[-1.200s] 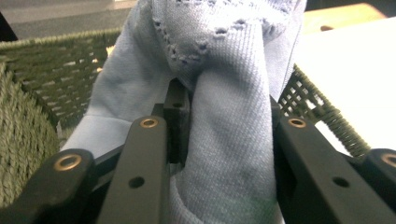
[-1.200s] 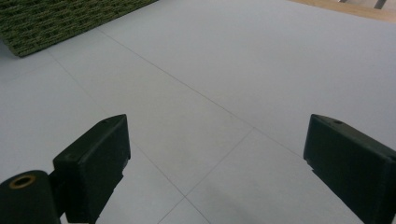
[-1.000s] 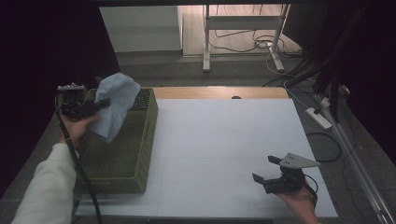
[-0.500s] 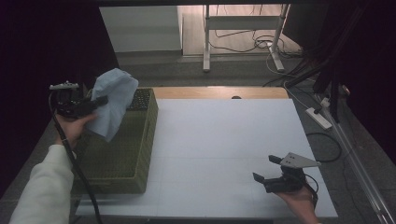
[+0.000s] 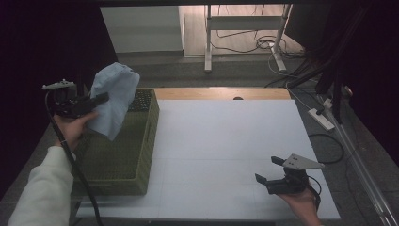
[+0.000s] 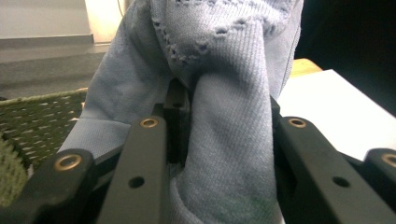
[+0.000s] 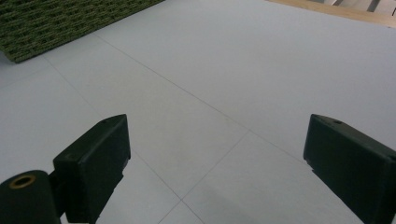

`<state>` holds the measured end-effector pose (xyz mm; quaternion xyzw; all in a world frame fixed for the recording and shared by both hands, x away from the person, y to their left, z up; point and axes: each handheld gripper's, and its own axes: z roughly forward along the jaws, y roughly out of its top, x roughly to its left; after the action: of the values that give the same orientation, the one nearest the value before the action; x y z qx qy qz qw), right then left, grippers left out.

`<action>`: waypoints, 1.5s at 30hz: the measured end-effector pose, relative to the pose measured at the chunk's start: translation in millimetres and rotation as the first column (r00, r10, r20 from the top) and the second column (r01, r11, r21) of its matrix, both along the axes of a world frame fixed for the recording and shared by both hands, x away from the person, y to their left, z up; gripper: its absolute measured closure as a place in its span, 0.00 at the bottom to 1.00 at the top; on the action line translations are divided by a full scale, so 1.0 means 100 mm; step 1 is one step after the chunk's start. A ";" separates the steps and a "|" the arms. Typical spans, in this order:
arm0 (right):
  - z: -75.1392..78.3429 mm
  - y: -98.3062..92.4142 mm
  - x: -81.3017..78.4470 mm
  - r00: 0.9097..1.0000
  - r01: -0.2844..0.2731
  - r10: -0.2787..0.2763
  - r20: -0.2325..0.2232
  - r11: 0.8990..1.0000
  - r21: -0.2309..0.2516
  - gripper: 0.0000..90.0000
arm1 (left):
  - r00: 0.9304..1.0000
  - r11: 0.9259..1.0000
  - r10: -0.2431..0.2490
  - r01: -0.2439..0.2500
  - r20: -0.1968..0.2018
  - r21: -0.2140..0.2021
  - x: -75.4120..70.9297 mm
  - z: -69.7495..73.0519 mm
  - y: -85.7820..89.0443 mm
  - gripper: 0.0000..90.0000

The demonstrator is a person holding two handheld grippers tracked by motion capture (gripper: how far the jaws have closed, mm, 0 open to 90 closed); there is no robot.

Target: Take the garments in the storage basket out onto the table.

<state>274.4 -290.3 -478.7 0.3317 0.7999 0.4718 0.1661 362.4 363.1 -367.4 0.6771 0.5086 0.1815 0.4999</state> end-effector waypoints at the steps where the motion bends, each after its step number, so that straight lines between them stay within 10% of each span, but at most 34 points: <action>1: 0.00 0.00 0.00 1.000 0.000 0.000 -0.001 1.000 -0.001 0.08 | 1.000 1.000 0.000 0.000 0.000 0.000 0.00 0.00 0.00 0.75; 45: 0.00 0.00 0.00 1.000 0.003 -0.003 0.002 1.000 -0.008 0.08 | 0.992 0.994 -0.081 0.087 0.099 -0.062 -0.18 0.28 -0.28 0.75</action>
<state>274.1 -290.1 -479.1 0.3318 0.8009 0.4688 0.1691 344.6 334.7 -339.8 0.6715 0.4606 0.1760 0.5532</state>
